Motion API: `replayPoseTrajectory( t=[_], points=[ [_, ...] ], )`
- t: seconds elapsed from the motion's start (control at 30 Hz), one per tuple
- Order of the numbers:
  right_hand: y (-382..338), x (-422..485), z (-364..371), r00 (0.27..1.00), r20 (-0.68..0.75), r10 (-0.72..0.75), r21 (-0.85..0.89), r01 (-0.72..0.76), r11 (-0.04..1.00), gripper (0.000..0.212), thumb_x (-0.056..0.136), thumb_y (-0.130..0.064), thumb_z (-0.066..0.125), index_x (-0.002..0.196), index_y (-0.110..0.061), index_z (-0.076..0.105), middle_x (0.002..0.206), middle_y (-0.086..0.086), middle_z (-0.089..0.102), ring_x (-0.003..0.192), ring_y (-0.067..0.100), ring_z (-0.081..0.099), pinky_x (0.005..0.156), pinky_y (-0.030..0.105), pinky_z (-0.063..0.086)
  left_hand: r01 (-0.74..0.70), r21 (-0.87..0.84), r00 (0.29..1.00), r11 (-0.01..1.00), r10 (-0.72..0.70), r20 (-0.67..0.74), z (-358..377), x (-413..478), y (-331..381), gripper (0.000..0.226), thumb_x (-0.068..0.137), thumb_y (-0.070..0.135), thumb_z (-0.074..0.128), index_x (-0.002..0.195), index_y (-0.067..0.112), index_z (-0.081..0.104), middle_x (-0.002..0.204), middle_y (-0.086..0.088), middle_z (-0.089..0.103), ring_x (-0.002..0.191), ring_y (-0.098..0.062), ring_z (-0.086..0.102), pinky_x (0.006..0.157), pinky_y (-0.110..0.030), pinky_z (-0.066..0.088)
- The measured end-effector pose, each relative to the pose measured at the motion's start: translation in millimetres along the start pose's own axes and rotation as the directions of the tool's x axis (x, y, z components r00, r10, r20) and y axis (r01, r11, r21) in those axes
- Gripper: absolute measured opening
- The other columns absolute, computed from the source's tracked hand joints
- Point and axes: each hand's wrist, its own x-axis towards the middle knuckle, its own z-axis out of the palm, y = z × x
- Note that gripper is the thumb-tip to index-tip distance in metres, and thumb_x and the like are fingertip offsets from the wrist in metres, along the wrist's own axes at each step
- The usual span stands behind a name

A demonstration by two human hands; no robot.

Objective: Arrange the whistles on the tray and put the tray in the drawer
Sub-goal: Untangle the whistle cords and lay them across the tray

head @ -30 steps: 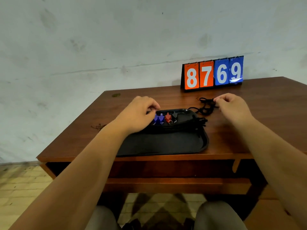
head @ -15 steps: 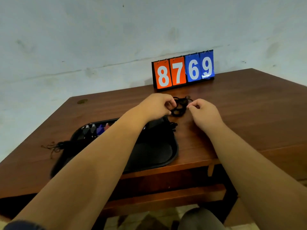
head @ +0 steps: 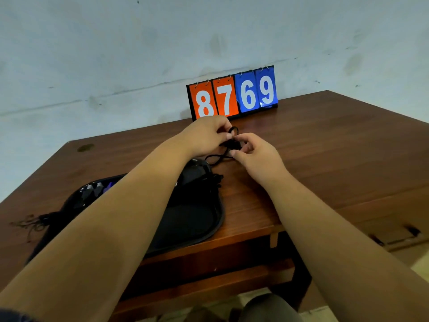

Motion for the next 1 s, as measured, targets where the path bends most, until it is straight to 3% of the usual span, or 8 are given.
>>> replayPoseTrajectory(
  t=[0.1,0.23,0.43,0.57,0.7,0.87,1.0],
  points=[
    [1.7,-0.3,0.8,0.999,-0.03,0.015,0.018,-0.014,1.0,0.023,0.1,-0.033,0.075,0.123,-0.032,0.071,0.097,-0.004,0.067,0.089,0.012,0.065,0.072,0.028,0.046,-0.006,-0.068,1.0,0.998,0.005,-0.011,-0.2,-4.4,5.1,0.013,0.111,0.028,0.061,0.104,0.039,0.064,0.104,0.017,0.073,0.102,-0.002,0.065,0.088,-0.025,0.049],
    [2.0,0.9,2.6,0.998,-0.066,0.005,-0.029,-0.007,1.0,0.003,0.102,-0.032,0.071,0.1,-0.03,0.07,0.101,-0.005,0.068,0.089,0.009,0.062,0.071,0.027,0.043,-0.006,-0.157,1.0,0.988,0.002,-0.028,-2.6,-10.3,9.2,0.009,0.112,0.027,0.059,0.109,0.034,0.064,0.101,0.013,0.075,0.099,-0.005,0.068,0.083,-0.024,0.049],
    [-3.1,-0.3,-4.6,0.992,-0.13,-0.003,0.064,0.012,0.998,0.003,0.106,-0.031,0.067,0.104,-0.029,0.067,0.117,-0.002,0.058,0.093,0.005,0.061,0.069,0.016,0.04,0.015,-0.211,1.0,0.977,-0.011,0.022,-0.4,-14.5,8.7,0.009,0.11,0.033,0.062,0.119,0.034,0.066,0.11,0.013,0.074,0.102,-0.004,0.072,0.091,-0.025,0.056],
    [-3.5,-1.4,-6.2,0.988,-0.153,0.001,0.101,0.015,0.995,0.004,0.107,-0.033,0.065,0.105,-0.029,0.066,0.12,-0.001,0.058,0.095,0.004,0.059,0.068,0.017,0.04,0.03,-0.233,0.995,0.972,-0.008,0.095,3.0,-16.9,9.0,0.032,0.099,0.029,0.08,0.127,0.033,0.064,0.111,0.009,0.071,0.101,-0.007,0.07,0.086,-0.021,0.053],
    [-4.9,-3.8,-7.7,0.992,-0.126,0.019,0.145,-0.001,0.989,0.008,0.106,-0.031,0.069,0.109,-0.03,0.061,0.118,-0.006,0.062,0.093,0.003,0.059,0.067,0.018,0.041,0.052,-0.233,0.998,0.971,-0.042,0.048,5.1,-16.4,10.1,0.028,0.1,0.017,0.078,0.123,0.031,0.07,0.11,0.01,0.075,0.099,-0.005,0.072,0.089,-0.024,0.056],
    [-5.4,-4.6,-9.9,0.996,-0.056,0.063,0.276,-0.046,0.96,0.02,0.102,-0.021,0.074,0.105,-0.029,0.056,0.104,-0.003,0.076,0.088,0.009,0.076,0.073,0.025,0.055,0.036,-0.317,0.999,0.948,-0.038,0.0,1.2,-18.1,15.3,0.019,0.102,0.02,0.075,0.112,0.036,0.076,0.106,0.016,0.077,0.096,0.004,0.071,0.087,-0.018,0.05],
    [-3.8,-2.0,-9.6,0.989,-0.115,0.091,0.3,-0.053,0.952,0.026,0.104,-0.016,0.07,0.12,-0.031,0.056,0.105,-0.002,0.077,0.087,0.011,0.074,0.078,0.032,0.062,0.031,-0.345,0.994,0.938,-0.066,-0.091,-3.6,-18.4,13.0,0.025,0.1,0.014,0.075,0.107,0.038,0.077,0.106,0.012,0.078,0.103,-0.008,0.075,0.101,-0.034,0.059]
  ],
)
